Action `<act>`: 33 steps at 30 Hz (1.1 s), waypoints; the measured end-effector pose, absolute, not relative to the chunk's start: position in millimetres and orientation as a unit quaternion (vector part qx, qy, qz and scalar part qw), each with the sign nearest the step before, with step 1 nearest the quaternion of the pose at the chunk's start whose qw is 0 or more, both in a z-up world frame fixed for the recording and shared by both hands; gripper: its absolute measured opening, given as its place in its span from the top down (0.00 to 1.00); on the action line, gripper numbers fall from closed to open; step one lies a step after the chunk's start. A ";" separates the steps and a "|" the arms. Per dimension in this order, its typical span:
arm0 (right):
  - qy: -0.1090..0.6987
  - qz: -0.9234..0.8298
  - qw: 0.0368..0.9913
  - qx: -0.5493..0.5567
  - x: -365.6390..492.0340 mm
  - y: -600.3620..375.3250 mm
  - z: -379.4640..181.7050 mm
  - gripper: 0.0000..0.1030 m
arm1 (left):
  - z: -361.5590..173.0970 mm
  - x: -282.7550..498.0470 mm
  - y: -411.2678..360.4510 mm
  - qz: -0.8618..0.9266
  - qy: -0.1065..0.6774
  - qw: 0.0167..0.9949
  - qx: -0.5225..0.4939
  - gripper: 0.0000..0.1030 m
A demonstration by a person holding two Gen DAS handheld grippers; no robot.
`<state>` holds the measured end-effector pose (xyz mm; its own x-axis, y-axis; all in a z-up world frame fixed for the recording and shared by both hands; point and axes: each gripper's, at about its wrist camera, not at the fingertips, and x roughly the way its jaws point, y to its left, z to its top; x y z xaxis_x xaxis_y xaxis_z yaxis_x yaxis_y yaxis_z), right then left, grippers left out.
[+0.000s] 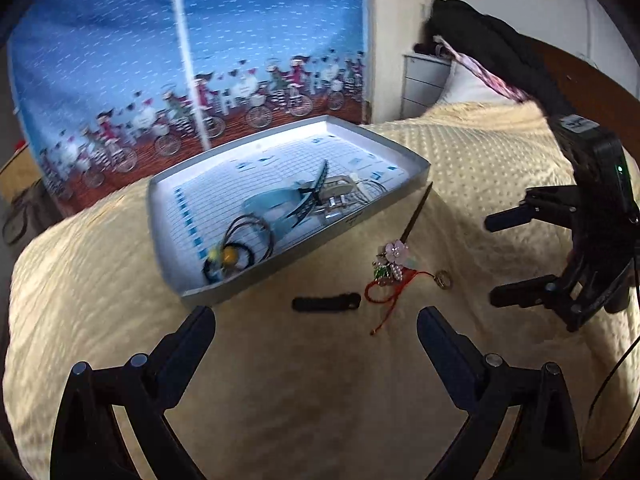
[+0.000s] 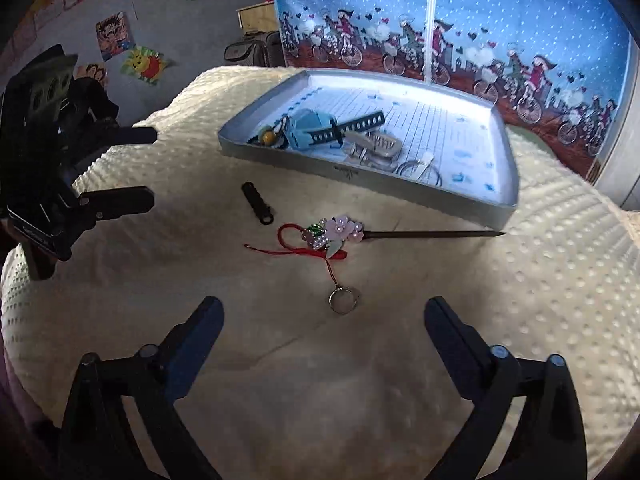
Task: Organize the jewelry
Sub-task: 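Grasp the black hair clip with left tool while right tool grasps the small silver ring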
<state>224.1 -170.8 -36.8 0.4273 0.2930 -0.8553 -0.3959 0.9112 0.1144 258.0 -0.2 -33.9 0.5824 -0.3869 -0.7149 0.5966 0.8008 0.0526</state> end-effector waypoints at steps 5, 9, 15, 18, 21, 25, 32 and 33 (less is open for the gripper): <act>0.507 0.202 0.836 -0.054 237.2 -173.5 -59.6 0.30 | -53.8 280.8 -18.8 -0.310 0.362 0.865 0.158 0.11; 0.510 0.197 0.836 -0.028 247.2 -172.1 -72.0 0.39 | -67.6 291.1 -28.5 -0.313 0.374 0.859 0.155 0.19; 0.527 0.179 0.830 -0.020 249.8 -164.9 -87.9 0.55 | -82.1 300.0 -30.7 -0.308 0.400 0.852 0.139 0.21; 0.533 0.176 0.827 -0.020 248.6 -164.0 -92.7 0.60 | -90.4 309.7 -28.0 -0.308 0.429 0.840 0.126 0.21; 0.535 0.173 0.827 -0.012 250.2 -165.1 -94.4 0.60 | -96.5 316.3 -27.3 -0.311 0.448 0.830 0.119 0.24; 0.536 0.177 0.825 -0.005 251.4 -164.8 -95.7 0.65 | -101.5 315.6 -30.4 -0.312 0.456 0.824 0.126 0.33; 0.537 0.182 0.823 0.010 254.0 -170.9 -101.7 0.65 | -99.5 310.8 -30.5 -0.318 0.470 0.813 0.129 0.50; 0.537 0.183 0.823 0.011 253.2 -171.4 -102.1 0.65 | -98.3 310.4 -29.4 -0.320 0.475 0.810 0.125 0.53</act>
